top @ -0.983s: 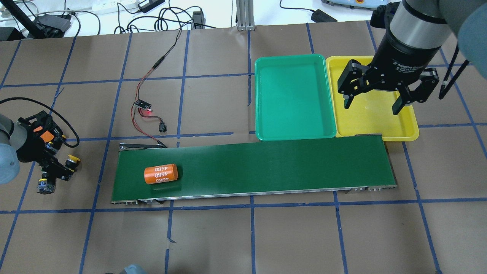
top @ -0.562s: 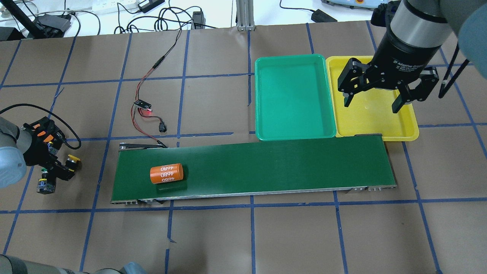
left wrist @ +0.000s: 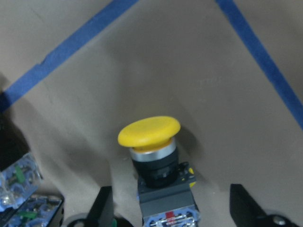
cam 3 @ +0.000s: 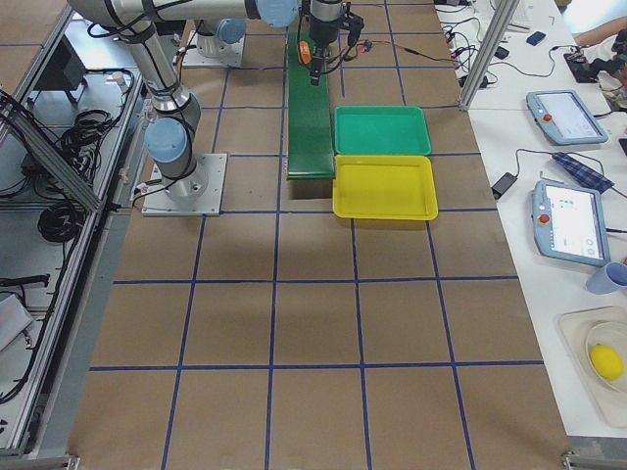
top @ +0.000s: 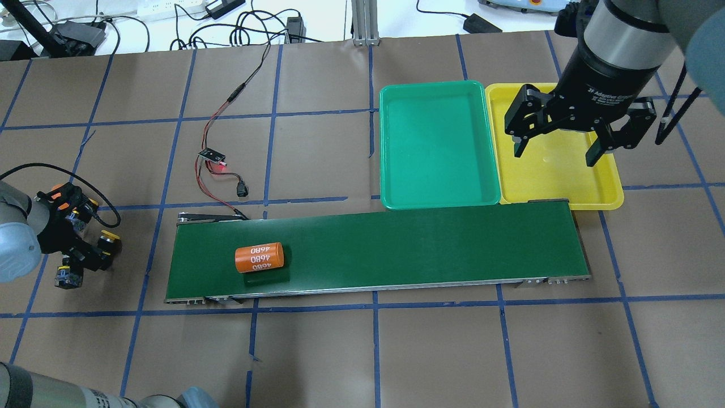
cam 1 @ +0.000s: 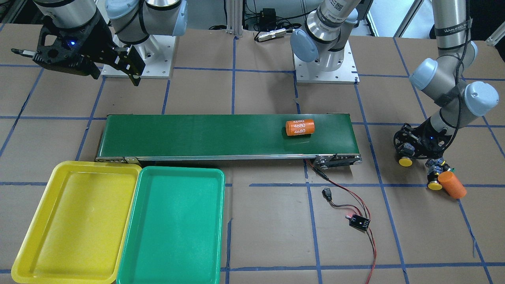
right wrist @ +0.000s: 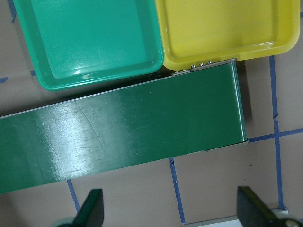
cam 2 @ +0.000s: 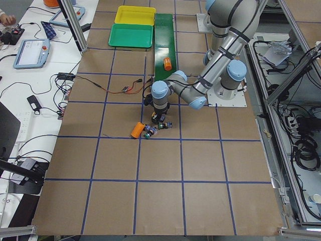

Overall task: Sort buttons by color to trays
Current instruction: 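Place the yellow-capped button on the belt with the left gripper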

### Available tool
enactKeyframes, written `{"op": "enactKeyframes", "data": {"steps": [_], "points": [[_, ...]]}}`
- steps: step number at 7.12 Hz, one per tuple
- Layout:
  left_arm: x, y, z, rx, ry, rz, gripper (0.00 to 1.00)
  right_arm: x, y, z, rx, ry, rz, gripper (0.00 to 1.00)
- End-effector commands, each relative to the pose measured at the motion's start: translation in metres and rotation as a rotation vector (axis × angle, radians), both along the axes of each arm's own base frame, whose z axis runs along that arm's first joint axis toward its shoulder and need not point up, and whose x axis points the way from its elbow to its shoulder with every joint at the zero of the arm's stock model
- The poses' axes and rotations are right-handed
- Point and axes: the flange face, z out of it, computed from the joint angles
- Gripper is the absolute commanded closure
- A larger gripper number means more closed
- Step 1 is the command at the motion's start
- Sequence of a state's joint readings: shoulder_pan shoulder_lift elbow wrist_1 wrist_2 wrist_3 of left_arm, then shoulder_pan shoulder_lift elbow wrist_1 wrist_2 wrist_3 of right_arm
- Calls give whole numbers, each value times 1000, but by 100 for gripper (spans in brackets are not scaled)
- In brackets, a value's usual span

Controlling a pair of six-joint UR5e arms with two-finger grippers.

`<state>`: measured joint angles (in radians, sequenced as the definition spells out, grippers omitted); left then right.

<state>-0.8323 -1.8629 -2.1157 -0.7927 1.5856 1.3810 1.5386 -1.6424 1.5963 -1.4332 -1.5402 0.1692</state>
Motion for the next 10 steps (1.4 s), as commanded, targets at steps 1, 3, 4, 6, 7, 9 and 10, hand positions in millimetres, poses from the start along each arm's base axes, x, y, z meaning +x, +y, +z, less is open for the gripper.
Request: {"op": "enactKeyframes", "data": {"steps": [1,3,4,6,7,9,10], "points": [[-2,2,14,36,-46,-14,100,1,1,-2,11,-7,-29,0],[-36,-3,57,9,-100,-103,100,1,-1,-10,17,-10,-28,0],[-75,-3,77,29,-83,-182,100,0,0,-11,11,-3,-26,0],[-174,2,115,68,-45,-402,100,0,1,-10,9,-2,-29,0],[-225,10,123,99,-32,-520,100,0,0,-12,17,-3,-26,0],[-272,28,126,99,-21,-774,100,0,0,-11,12,-3,-26,0],[-283,33,113,114,-1,-853,93,0,0,-11,12,-3,-26,0]]}}
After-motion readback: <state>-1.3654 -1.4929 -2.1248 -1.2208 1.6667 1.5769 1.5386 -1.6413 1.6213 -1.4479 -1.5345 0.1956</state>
